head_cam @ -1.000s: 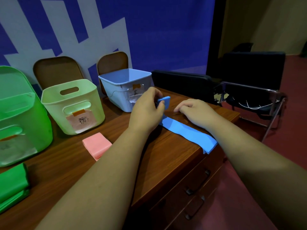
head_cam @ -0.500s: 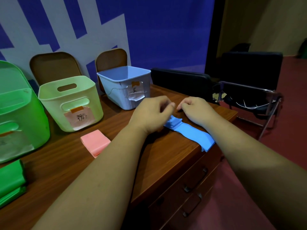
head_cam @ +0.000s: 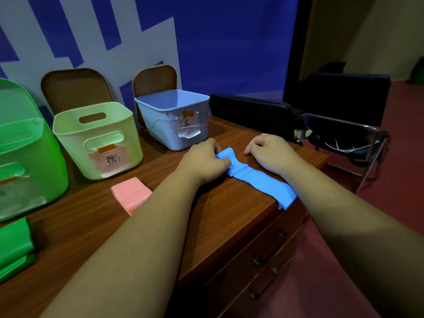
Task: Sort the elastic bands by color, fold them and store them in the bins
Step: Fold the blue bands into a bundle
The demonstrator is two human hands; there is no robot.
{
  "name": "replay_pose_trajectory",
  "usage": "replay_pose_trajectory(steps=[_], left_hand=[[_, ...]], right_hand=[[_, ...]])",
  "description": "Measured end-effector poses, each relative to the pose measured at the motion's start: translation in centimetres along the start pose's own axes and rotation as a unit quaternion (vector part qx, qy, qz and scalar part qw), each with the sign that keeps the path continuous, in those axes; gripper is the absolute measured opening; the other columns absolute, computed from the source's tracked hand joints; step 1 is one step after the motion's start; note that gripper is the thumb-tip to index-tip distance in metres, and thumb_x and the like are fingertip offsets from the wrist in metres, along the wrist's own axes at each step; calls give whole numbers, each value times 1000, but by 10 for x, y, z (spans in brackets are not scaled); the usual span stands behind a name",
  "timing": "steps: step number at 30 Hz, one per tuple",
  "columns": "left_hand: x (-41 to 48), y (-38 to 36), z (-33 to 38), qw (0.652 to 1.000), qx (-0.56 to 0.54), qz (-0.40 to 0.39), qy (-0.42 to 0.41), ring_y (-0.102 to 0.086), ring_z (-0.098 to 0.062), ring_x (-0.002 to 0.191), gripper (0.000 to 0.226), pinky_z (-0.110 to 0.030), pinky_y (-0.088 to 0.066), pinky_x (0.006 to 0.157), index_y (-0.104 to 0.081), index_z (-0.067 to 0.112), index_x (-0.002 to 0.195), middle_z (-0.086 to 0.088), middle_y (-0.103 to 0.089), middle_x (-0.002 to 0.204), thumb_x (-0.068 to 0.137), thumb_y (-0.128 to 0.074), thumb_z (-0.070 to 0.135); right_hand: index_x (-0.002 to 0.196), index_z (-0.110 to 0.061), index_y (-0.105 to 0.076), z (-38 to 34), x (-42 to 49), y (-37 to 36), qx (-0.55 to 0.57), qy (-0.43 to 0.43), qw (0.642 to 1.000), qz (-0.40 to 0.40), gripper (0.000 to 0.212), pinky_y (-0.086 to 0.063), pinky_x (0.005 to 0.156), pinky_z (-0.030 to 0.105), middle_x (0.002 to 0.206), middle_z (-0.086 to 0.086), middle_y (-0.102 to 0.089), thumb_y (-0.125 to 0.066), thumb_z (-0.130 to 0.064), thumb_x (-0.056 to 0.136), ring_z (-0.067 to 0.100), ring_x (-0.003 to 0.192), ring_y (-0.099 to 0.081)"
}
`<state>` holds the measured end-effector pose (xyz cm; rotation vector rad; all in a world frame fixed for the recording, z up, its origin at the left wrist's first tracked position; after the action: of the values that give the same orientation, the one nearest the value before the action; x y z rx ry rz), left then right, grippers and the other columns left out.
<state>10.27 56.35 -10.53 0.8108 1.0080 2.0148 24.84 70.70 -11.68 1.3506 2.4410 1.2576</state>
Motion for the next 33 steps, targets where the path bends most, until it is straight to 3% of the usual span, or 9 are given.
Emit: replay_pose_trajectory(steps=[8,12,16,20,22,28,33], left_hand=[[4,1,1,995,-72,75,9,-60,-12,80,17,-34,-46,65,-54,21,100,3,-63,92,92,-67,26],[9,3,-3,992,-38,115,24,-61,-23,89,15,-37,-46,72,-51,20,103,-1,-63,100,96,-65,23],[16,-1,-15,994,-10,105,43,-61,-28,100,21,-39,-48,77,-55,16,108,-7,-64,108,95,-67,26],[15,-4,-15,994,36,98,16,-52,-32,122,42,-44,-50,98,-58,11,128,-11,-53,129,97,-67,38],[12,-2,-10,994,35,107,-6,-48,-32,126,42,-43,-46,101,-58,13,133,-11,-52,134,99,-63,39],[3,3,0,993,48,73,-80,-47,-18,121,24,-41,-48,100,-72,31,103,5,-56,117,89,-71,50],[4,5,1,991,75,92,-69,-50,-20,115,17,-41,-52,94,-78,27,93,5,-57,111,90,-73,43]], right_hand=[[84,-32,-78,0,0,-1,9,15,1000,-9,30,-46,87,29,106,-14,-62,-55,-28,103,10,102,-60],[84,-34,-81,-1,3,0,28,4,999,-41,25,-50,97,34,111,-15,-65,-60,-31,98,9,106,-61],[87,-35,-82,-3,0,1,33,3,998,-55,24,-49,99,33,113,-17,-68,-61,-32,98,8,108,-60],[88,-33,-82,-4,0,2,37,-4,998,-53,22,-49,94,31,110,-14,-69,-62,-31,99,8,107,-61],[88,-33,-82,-4,0,1,38,-7,998,-51,21,-49,95,31,110,-14,-69,-63,-31,99,8,107,-61],[85,-32,-81,-4,0,3,35,-5,998,-48,22,-49,95,33,108,-14,-70,-63,-30,98,9,106,-62],[88,-32,-80,-6,-1,3,29,-13,998,-50,22,-47,96,32,110,-13,-69,-62,-29,100,10,108,-60]])
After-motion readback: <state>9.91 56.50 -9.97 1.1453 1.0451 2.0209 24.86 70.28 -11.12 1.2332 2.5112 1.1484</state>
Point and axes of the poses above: each hand's wrist, its own x-axis towards the middle knuckle, its own y-axis out of the back of the hand, z = x × y, the point moved 4 cm from there along x, towards the middle knuckle
